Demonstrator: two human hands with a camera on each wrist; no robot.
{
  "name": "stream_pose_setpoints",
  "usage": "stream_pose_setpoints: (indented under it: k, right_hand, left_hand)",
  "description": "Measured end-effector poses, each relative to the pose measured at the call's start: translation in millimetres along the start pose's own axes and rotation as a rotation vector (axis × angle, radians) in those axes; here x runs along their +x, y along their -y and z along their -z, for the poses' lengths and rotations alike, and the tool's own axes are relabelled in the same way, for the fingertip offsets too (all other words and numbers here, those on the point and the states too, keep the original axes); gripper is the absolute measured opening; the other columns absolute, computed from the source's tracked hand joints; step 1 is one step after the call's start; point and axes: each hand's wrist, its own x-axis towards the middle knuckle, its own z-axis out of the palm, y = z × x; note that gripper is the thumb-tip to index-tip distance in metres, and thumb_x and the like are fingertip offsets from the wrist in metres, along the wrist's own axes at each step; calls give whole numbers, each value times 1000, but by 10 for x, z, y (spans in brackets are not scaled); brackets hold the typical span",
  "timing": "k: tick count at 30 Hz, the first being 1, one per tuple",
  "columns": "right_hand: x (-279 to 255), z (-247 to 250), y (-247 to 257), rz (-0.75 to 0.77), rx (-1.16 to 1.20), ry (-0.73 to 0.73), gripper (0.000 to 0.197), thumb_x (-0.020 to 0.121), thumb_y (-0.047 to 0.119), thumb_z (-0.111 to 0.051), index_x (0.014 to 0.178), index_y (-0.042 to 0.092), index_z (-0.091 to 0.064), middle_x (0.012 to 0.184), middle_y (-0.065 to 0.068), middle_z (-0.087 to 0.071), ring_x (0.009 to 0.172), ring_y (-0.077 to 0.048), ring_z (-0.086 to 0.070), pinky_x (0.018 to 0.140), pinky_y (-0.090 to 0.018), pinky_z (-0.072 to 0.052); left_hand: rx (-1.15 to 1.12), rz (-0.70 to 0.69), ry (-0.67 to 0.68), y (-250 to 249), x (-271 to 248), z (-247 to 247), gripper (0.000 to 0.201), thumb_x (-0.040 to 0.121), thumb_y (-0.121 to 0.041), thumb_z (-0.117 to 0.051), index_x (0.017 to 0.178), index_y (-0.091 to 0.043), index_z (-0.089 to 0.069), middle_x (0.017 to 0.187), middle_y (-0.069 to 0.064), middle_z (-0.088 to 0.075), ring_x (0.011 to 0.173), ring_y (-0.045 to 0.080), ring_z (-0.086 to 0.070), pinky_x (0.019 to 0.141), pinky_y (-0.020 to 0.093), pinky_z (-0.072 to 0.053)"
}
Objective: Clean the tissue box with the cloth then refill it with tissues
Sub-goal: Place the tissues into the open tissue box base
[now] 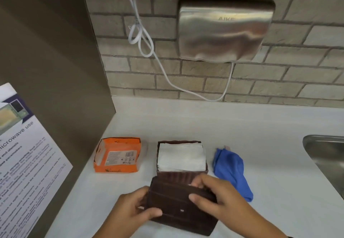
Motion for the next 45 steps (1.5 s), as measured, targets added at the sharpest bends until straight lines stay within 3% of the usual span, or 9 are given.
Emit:
stream_pose_setpoints:
  k: [7, 15, 19, 26, 30, 32, 35, 39, 45]
  right_hand:
    - [162, 28, -252, -324, 420, -335, 14, 90, 34, -59, 95, 25, -69, 88, 1, -72, 86, -7, -69, 81, -18, -52]
    - [893, 239, -906, -476, -350, -362, 42, 89, 41, -60, 120, 12, -59, 117, -10, -56, 96, -23, -62, 80, -25, -46]
    - [1064, 260, -1000, -464, -378, -338, 26, 88, 36, -63, 98, 12, -67, 107, -10, -59, 93, -23, -62, 73, -23, -38]
    - [1101, 243, -952, -431, -446, -347, 22, 91, 28, -61, 91, 8, -69, 77, 6, -50, 79, -17, -56, 67, -21, -35]
    - [1082, 262, -947, -412, -439, -369, 23, 90, 27, -62, 89, 6, -70, 81, 0, -59, 75, -17, -56, 66, -22, -37]
    - [1082, 265, -924, -392, -430, -382, 21, 90, 26, -62, 88, 7, -70, 91, -8, -65, 74, -17, -55, 66, -23, -38]
    - [1104, 267, -861, -315, -330, -416, 14, 88, 23, -64, 87, 10, -68, 90, -6, -66, 79, -19, -61, 66, -22, -43]
    - [1172, 277, -768, -319, -139, -407, 7, 90, 22, -61, 87, 16, -61, 84, 2, -63, 80, -15, -57, 61, -13, -40]
    - [1205, 262, -755, -386, 227, -400, 10, 89, 13, -59, 82, 21, -56, 88, -5, -65, 86, -31, -64, 87, -49, -54]
  left_hand:
    - [-140, -8, -82, 205, 181, 0, 29, 81, -7, -72, 98, -30, -66, 92, -23, -74, 92, -4, -68, 79, 11, -53]
    - [-190, 6, 42, 490, 164, -181, 9, 71, -26, -81, 73, -24, -73, 83, -1, -74, 81, 10, -68, 84, 26, -54]
    - [-309, 55, 89, 1079, 242, -362, 31, 81, -66, -49, 83, -48, -75, 105, -33, -68, 106, -10, -60, 101, 13, -34]
    - [15, -27, 262, 872, 315, -360, 32, 83, -30, -58, 78, -62, -56, 117, -61, -31, 101, -40, -34, 88, -13, -24]
    - [-8, -112, 316, 1014, 418, -393, 43, 74, -75, -44, 111, -59, -57, 117, -67, -23, 117, -35, -27, 101, -4, -21]
    - [147, -299, 258, 1180, 499, -356, 57, 76, -67, -54, 118, -30, -62, 122, -64, -23, 127, -24, -29, 104, -2, -19]
    - [438, -423, 443, 1142, 506, -278, 15, 84, -50, -57, 93, -57, -68, 126, -58, -29, 132, -19, -23, 109, 2, -15]
    - [507, -325, 347, 1014, 391, -240, 36, 97, -10, -49, 98, -43, -64, 141, -28, -40, 137, -14, -17, 116, 9, -13]
    - [349, -298, 25, 242, 371, 111, 23, 94, -21, -57, 110, -34, -66, 111, -22, -64, 100, -9, -58, 85, 10, -49]
